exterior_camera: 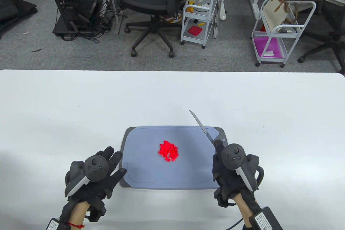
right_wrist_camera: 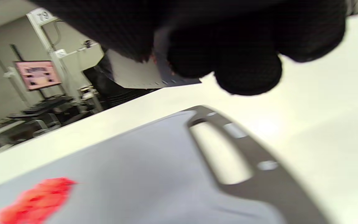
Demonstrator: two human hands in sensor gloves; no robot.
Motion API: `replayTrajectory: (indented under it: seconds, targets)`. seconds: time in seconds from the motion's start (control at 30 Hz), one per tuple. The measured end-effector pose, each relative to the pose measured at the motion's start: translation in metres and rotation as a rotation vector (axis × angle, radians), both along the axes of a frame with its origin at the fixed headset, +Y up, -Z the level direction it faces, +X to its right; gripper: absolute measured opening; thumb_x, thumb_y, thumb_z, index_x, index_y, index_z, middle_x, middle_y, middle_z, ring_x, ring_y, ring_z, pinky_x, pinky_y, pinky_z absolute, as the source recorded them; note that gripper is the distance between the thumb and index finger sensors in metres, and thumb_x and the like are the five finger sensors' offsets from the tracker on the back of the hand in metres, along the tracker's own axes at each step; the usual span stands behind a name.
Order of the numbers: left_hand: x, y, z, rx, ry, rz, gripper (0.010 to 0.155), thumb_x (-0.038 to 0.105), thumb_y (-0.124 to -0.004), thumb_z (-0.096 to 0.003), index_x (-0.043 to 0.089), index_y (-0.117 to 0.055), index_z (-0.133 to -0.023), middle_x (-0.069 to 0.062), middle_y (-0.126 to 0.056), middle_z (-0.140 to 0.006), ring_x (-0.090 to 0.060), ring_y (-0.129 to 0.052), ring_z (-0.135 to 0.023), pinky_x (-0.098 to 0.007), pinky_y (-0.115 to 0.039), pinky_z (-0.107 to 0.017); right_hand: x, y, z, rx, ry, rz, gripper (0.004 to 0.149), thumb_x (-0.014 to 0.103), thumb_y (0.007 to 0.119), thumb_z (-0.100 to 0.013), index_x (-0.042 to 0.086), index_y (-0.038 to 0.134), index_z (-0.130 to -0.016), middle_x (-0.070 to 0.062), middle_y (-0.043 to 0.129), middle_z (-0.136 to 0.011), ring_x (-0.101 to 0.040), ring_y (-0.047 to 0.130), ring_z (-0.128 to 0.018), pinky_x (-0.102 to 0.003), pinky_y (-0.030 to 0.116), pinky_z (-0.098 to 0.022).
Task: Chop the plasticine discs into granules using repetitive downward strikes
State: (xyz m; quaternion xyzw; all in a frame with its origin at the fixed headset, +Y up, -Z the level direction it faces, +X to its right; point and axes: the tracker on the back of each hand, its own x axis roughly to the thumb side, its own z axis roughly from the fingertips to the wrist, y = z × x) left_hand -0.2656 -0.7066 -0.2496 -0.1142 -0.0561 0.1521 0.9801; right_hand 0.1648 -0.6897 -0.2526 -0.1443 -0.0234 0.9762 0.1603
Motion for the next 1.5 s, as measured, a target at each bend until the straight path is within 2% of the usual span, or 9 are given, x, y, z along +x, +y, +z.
replayTrajectory:
  seconds: [0.13,0.5,0.77,0.83,0.9,1.07,1.17,1.33,1.5]
  targets:
    - [0.002,-0.001,0.000,0.000,-0.006,-0.017,0.072,0.068,-0.060,-0.0480,0.037,-0.061,-0.113,-0.003,-0.049,-0.129,-0.042,-0.057,-0.115,-0.067,-0.044,-0.077,0.004,-0.019,0.005,0.028,-0.068,0.101,0.053,0.037,0.083,-0.047,0.031,0.082,-0.100,-0.014,0.093,-0.072,-0.037,0.104,-0.050,-0.058,0.081,-0.042]
    - [0.007,-0.005,0.001,-0.012,-0.019,-0.041,0.072,0.068,-0.060,-0.0480,0.037,-0.061,-0.113,-0.003,-0.049,-0.129,-0.044,-0.057,-0.115,-0.067,-0.044,-0.077,-0.034,-0.057,0.000,-0.178,0.051,0.358,0.059,0.045,0.087,-0.045,0.025,0.082,-0.100,-0.010,0.093,-0.077,-0.036,0.107,-0.049,-0.054,0.084,-0.040]
    - [0.008,-0.004,0.002,0.006,-0.013,-0.054,0.072,0.068,-0.060,-0.0479,0.037,-0.061,-0.113,-0.003,-0.048,-0.129,-0.045,-0.058,-0.114,-0.067,-0.044,-0.077,-0.034,-0.055,-0.002,-0.143,0.021,0.351,0.058,0.050,0.085,-0.045,0.024,0.090,-0.097,-0.010,0.092,-0.079,-0.037,0.105,-0.053,-0.055,0.082,-0.042]
    - [0.006,-0.004,0.002,0.012,-0.007,-0.053,0.072,0.067,-0.060,-0.0479,0.037,-0.061,-0.113,-0.003,-0.048,-0.129,-0.045,-0.058,-0.114,-0.067,-0.044,-0.077,-0.034,-0.045,0.003,-0.070,0.014,0.355,0.065,0.053,0.083,-0.044,0.024,0.079,-0.102,-0.008,0.091,-0.082,-0.038,0.103,-0.059,-0.056,0.081,-0.044]
    - [0.006,-0.004,0.002,0.031,-0.003,-0.057,0.072,0.067,-0.060,-0.0478,0.037,-0.061,-0.113,-0.003,-0.048,-0.129,-0.044,-0.057,-0.114,-0.067,-0.044,-0.077,-0.040,-0.029,0.013,0.112,0.053,0.292,0.067,0.055,0.083,-0.043,0.026,0.076,-0.104,-0.010,0.086,-0.090,-0.042,0.099,-0.070,-0.057,0.079,-0.047]
    - [0.007,-0.005,0.002,0.089,0.016,-0.068,0.073,0.067,-0.060,-0.0477,0.037,-0.059,-0.114,-0.002,-0.042,-0.130,-0.042,-0.055,-0.115,-0.066,-0.043,-0.078,-0.048,-0.013,0.026,0.280,0.211,0.112,0.070,0.056,0.082,-0.042,0.029,0.071,-0.106,-0.002,0.075,-0.105,-0.042,0.081,-0.096,-0.061,0.070,-0.060]
    - [0.009,-0.006,0.004,0.122,0.031,-0.091,0.074,0.069,-0.060,-0.0473,0.040,-0.054,-0.115,0.000,-0.038,-0.131,-0.042,-0.051,-0.116,-0.066,-0.040,-0.078,-0.045,-0.018,0.024,0.258,0.274,0.046,0.073,0.058,0.081,-0.042,0.033,0.066,-0.108,0.002,0.064,-0.113,-0.040,0.058,-0.111,-0.064,0.056,-0.070]
    - [0.011,-0.009,0.003,0.119,0.043,-0.121,0.079,0.072,-0.057,-0.0467,0.041,-0.041,-0.117,0.001,-0.025,-0.131,-0.046,-0.031,-0.117,-0.068,-0.032,-0.077,-0.031,-0.035,0.013,0.174,0.245,0.021,0.079,0.066,0.076,-0.039,0.042,0.051,-0.110,0.006,0.044,-0.119,-0.037,0.028,-0.116,-0.066,0.031,-0.075]
    - [0.010,-0.010,0.003,0.109,0.040,-0.123,0.079,0.072,-0.057,-0.0465,0.040,-0.040,-0.117,0.002,-0.023,-0.131,-0.045,-0.031,-0.117,-0.068,-0.033,-0.077,-0.024,-0.042,0.006,0.142,0.210,-0.013,0.081,0.068,0.075,-0.039,0.042,0.048,-0.111,0.007,0.040,-0.120,-0.035,0.022,-0.115,-0.068,0.027,-0.074]
